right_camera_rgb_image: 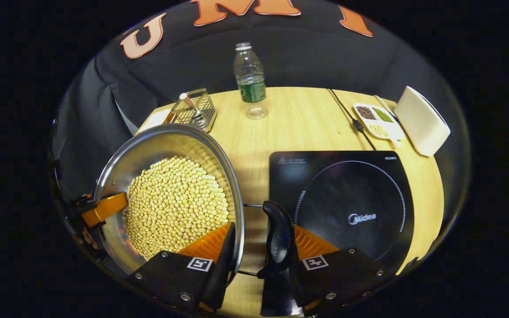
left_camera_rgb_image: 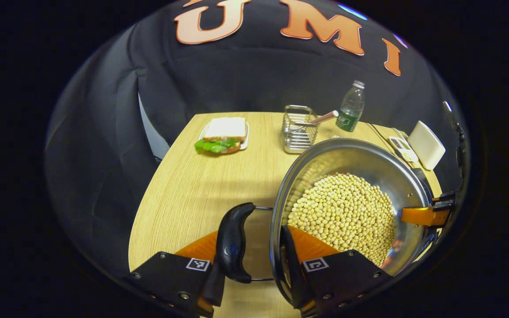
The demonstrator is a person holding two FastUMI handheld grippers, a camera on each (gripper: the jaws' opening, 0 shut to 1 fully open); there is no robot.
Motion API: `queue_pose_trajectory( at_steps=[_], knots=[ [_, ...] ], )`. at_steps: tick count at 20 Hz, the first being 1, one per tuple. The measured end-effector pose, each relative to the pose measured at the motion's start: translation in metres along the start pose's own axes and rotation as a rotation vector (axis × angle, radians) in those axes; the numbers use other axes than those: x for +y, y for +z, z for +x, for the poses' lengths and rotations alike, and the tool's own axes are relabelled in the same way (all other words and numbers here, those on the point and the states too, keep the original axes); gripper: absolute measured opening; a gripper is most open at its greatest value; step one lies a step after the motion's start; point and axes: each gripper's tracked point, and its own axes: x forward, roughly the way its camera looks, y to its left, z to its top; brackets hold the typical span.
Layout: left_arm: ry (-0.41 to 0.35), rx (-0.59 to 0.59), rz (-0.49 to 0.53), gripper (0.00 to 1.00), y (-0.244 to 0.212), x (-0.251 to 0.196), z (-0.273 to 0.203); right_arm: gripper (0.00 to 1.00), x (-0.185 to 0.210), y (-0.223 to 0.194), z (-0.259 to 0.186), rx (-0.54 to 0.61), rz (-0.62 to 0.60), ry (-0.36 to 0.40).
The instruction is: First push the handle of the pot to place it horizontally, then grasp the pot with both hands and set it on the induction cooktop.
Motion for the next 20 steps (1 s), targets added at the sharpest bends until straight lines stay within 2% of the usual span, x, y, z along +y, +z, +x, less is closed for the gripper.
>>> queue_pose_trajectory(
  at_steps=[1,2,4,5,9,10,11,20],
  knots=[
    [-0.007,-0.004,0.008,0.58,0.002,-0.001,0.0,0.59,0.0,-0.001,-0.001,-0.003,0.003,-0.004],
    [-0.014,-0.011,0.016,0.61,0.002,0.001,0.001,0.59,0.001,0.0,-0.001,-0.013,0.005,-0.008],
    [-0.03,-0.023,0.031,0.58,-0.001,0.001,0.004,0.59,0.002,-0.001,-0.003,-0.033,0.008,-0.02],
    [-0.039,-0.032,0.045,0.61,0.0,0.001,0.006,0.59,0.002,-0.002,-0.003,-0.04,0.008,-0.024],
    [-0.074,-0.051,0.084,0.61,0.0,0.0,0.013,0.59,0.006,-0.006,-0.006,-0.057,0.032,-0.057],
    [-0.083,-0.054,0.093,0.64,0.002,-0.001,0.015,0.59,0.007,-0.006,-0.007,-0.06,0.037,-0.064],
    [-0.092,-0.056,0.102,0.61,0.003,-0.001,0.015,0.59,0.008,-0.007,-0.007,-0.064,0.043,-0.072],
    [-0.151,-0.052,0.164,0.6,0.015,-0.002,0.022,0.59,0.012,-0.014,-0.015,-0.093,0.108,-0.115]
  ],
)
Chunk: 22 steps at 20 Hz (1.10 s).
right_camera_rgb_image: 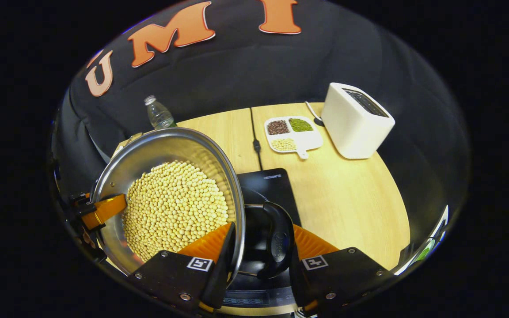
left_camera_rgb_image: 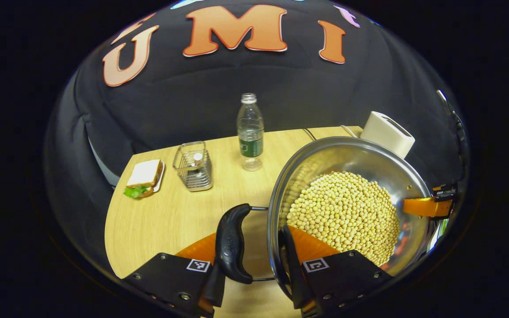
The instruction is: First push the handle of the pot to place it horizontally, then grasp the pot with both hands and set it on the induction cooktop.
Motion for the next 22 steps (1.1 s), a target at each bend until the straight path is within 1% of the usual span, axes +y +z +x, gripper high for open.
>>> queue_pose_trajectory(
  at_steps=[1,2,3,8,13,14,15,16,17,21,22],
  knots=[
    [-0.006,0.002,0.006,0.6,0.0027,0.0023,-0.001,0.59,0.0011,-0.0007,-0.0005,-0.005,0.01,-0.005],
    [-0.011,0.001,0.013,0.64,0.003,0.0035,-0.0017,0.59,0.0014,-0.001,-0.0002,-0.007,0.016,-0.007],
    [-0.014,0.001,0.018,0.61,0.0032,0.0021,0.0003,0.59,0.0013,-0.0015,-0.0006,-0.006,0.019,-0.008],
    [-0.024,0.012,0.03,0.61,0.0016,0.0009,0.0019,0.59,0.0011,-0.0026,-0.0014,-0.002,0.021,-0.017],
    [-0.021,0.074,-0.005,0.61,0.0034,0.002,0.0003,0.59,0.0024,0.0016,-0.0032,0.03,0.015,-0.016],
    [-0.017,0.077,-0.007,0.61,0.0054,0.0033,0.0001,0.59,0.0021,0.0007,-0.0032,0.033,0.01,-0.014],
    [-0.015,0.079,-0.007,0.61,0.003,0.002,0.0003,0.55,0.0015,0.0,-0.0039,0.039,0.001,-0.012],
    [-0.014,0.083,-0.009,0.61,0.0029,0.0022,0.0003,0.55,0.0016,0.0006,-0.0028,0.039,-0.004,-0.009],
    [-0.014,0.088,-0.015,0.61,0.0026,0.0024,-0.0006,0.59,0.0012,0.0017,-0.0024,0.038,-0.008,-0.004],
    [0.001,0.096,-0.018,0.61,0.0023,-0.0006,-0.0025,0.59,0.0007,0.0025,0.0021,0.053,-0.02,0.024],
    [0.005,0.098,-0.018,0.61,0.002,-0.0012,-0.0035,0.55,0.0001,0.0023,0.0034,0.062,-0.028,0.033]
  ],
)
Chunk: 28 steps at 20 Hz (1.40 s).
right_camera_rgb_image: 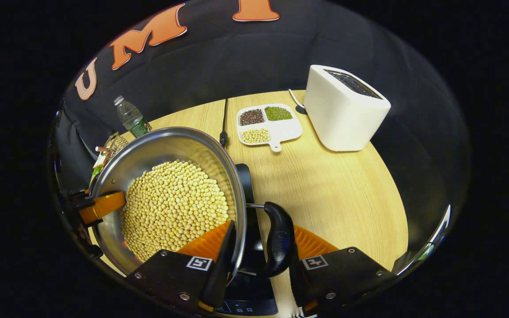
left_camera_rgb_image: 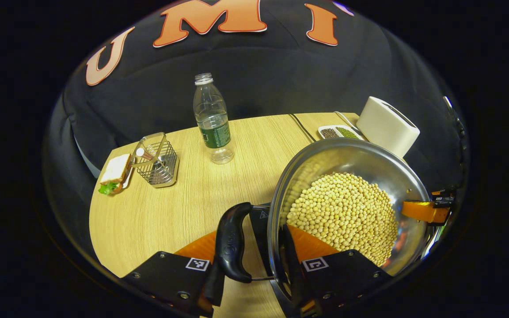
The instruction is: First push the handle of the pot to place it horizontally, then grasp the pot with both hands and set it on the induction cooktop.
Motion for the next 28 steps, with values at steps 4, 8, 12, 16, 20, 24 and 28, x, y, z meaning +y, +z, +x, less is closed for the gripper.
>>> queue_pose_trajectory(
  at_steps=[4,8,12,16,20,24,28],
  knots=[
    [0.014,0.019,-0.026,0.61,0.0,-0.005,-0.001,0.59,-0.002,0.005,-0.001,0.021,-0.014,0.018],
    [0.01,0.017,-0.048,0.61,-0.007,-0.003,0.004,0.59,-0.006,0.006,-0.003,0.014,-0.042,0.023],
    [-0.001,0.034,-0.102,0.61,-0.018,-0.002,0.004,0.6,-0.012,0.009,-0.009,0.004,-0.065,0.03],
    [-0.013,0.035,-0.128,0.62,-0.022,-0.001,0.005,0.61,-0.012,0.009,-0.01,-0.004,-0.065,0.028],
    [0.003,0.068,-0.126,0.69,-0.029,0.0,0.003,0.69,-0.007,0.0,-0.006,0.009,-0.118,0.073],
    [-0.019,0.097,-0.229,0.75,-0.038,0.006,-0.018,0.77,-0.008,-0.006,-0.025,0.015,-0.047,0.155],
    [-0.064,0.072,-0.3,0.81,-0.031,0.012,-0.047,0.88,-0.027,0.001,-0.06,-0.055,0.009,0.197]
  ],
)
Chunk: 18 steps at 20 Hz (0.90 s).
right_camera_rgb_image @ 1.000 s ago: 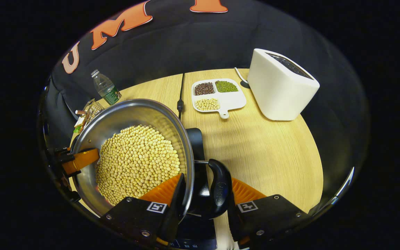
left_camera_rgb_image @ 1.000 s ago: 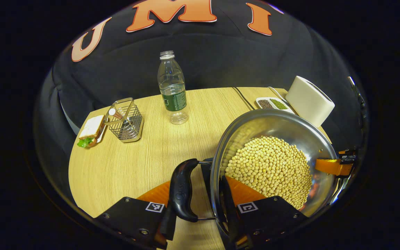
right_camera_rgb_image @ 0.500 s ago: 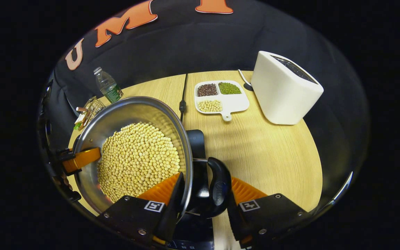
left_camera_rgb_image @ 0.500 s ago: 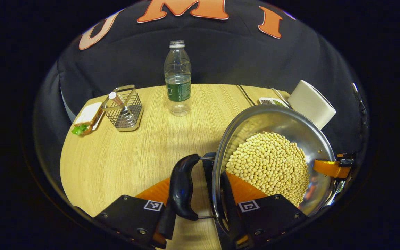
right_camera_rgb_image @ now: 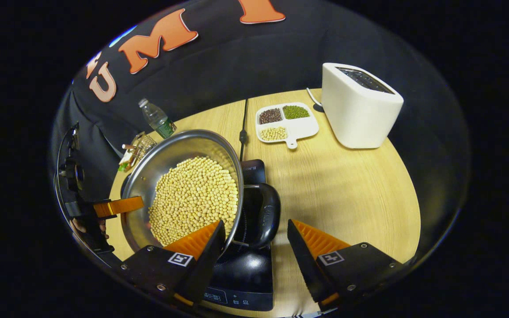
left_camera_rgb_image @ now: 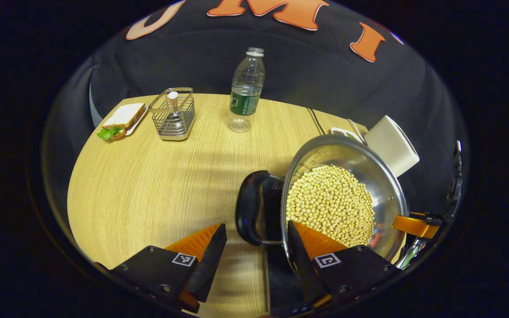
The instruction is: First push the handle of the pot to place it horizontally, then grasp the pot with both hands and set it on the induction cooktop.
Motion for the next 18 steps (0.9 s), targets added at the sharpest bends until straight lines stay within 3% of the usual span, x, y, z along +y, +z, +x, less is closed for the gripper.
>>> queue_pose_trajectory(
  at_steps=[5,9,14,18],
  knots=[
    [0.021,-0.092,0.055,0.8,0.018,-0.004,-0.047,0.93,-0.029,0.02,-0.059,-0.151,-0.002,-0.045],
    [0.042,-0.233,0.056,0.78,0.055,-0.008,-0.095,0.94,-0.049,0.058,-0.108,-0.317,-0.037,-0.09],
    [0.073,-0.496,0.08,0.78,0.142,-0.02,-0.178,0.95,-0.058,0.122,-0.189,-0.547,-0.079,-0.095],
    [0.121,-0.744,0.159,0.77,0.197,-0.04,-0.252,0.95,-0.051,0.168,-0.256,-0.727,-0.125,-0.078]
  ],
)
